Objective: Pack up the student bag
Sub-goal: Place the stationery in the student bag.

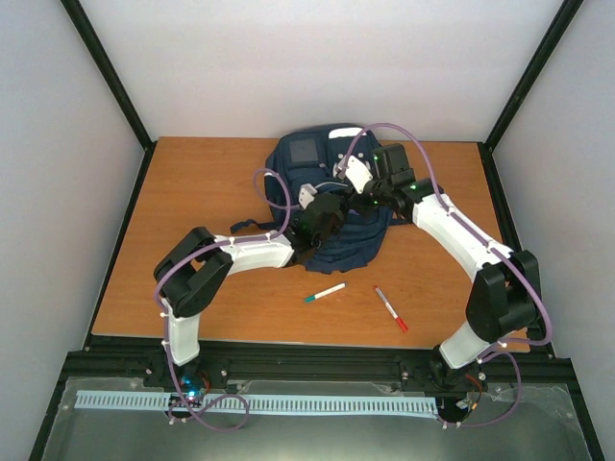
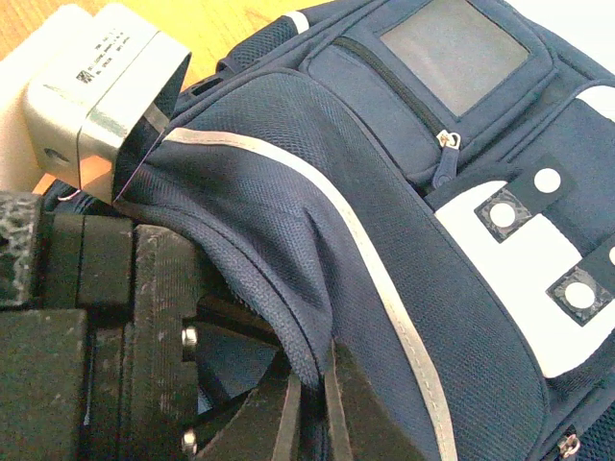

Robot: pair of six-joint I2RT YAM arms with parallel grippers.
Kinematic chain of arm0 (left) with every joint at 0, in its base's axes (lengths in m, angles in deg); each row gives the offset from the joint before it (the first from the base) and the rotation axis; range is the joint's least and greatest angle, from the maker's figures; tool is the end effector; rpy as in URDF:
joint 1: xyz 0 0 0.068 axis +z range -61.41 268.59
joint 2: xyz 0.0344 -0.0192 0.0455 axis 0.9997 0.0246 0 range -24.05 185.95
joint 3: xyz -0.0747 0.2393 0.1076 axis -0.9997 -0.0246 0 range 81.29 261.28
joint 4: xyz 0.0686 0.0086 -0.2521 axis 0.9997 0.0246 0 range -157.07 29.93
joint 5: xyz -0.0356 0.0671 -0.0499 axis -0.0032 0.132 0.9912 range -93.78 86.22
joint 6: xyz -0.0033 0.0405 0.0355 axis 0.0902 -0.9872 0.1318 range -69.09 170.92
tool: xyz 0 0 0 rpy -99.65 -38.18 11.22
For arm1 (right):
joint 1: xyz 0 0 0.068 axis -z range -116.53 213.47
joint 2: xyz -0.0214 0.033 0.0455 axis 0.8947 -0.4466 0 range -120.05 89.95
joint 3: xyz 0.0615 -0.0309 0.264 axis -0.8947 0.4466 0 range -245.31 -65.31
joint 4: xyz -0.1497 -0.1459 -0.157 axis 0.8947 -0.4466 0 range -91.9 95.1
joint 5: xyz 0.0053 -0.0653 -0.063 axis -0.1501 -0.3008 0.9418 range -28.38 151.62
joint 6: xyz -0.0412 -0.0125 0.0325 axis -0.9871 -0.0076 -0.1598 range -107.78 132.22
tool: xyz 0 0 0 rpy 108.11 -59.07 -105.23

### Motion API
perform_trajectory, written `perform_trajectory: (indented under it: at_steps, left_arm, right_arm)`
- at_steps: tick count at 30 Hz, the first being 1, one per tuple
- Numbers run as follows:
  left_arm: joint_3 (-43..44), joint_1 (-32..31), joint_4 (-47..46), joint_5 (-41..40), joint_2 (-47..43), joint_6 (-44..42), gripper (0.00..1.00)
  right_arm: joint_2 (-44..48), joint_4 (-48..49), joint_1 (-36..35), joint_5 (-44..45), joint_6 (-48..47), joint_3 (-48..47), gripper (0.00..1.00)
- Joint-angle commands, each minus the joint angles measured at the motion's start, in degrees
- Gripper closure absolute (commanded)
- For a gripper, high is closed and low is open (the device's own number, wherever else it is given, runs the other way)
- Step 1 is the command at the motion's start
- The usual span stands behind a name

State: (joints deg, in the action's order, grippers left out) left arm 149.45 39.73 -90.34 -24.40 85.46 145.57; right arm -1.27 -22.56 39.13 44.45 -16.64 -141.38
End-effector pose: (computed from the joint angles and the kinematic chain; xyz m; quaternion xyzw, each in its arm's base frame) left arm 0.2948 -0.3184 0.2122 -0.4066 0.6927 -0.5033 0.3185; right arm 0.3209 0.1566 0.2979 -0.4592 0.7834 0.1211 0.4009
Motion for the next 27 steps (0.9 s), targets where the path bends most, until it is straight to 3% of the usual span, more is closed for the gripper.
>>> perform_trajectory:
  at_steps: [1,6,12,27]
  left_arm:
    - [3.0,0.3,0.8,-0.5,1.6,1.9,0.88]
    - [2.4,0.3,1.2,-0.8,0.5,1.8,0.76]
    - [2.0,0.3,1.4,-0.5,-0.1,1.8,0.69]
    - [0.9,-0.7,1.9,4.8,-3.8,-3.2,0.67]
  right_arm:
    - [3.7,1.6,0.4,-2.2,0.7,-0.1,0.97]
    - [3.8,1.7,0.7,-2.3,1.1,-0.1,0.97]
    - [3.8,1.6,0.8,-2.3,1.2,-0.2,0.97]
    - [3.0,1.3,0.9,-1.9,0.9,-0.4,0.97]
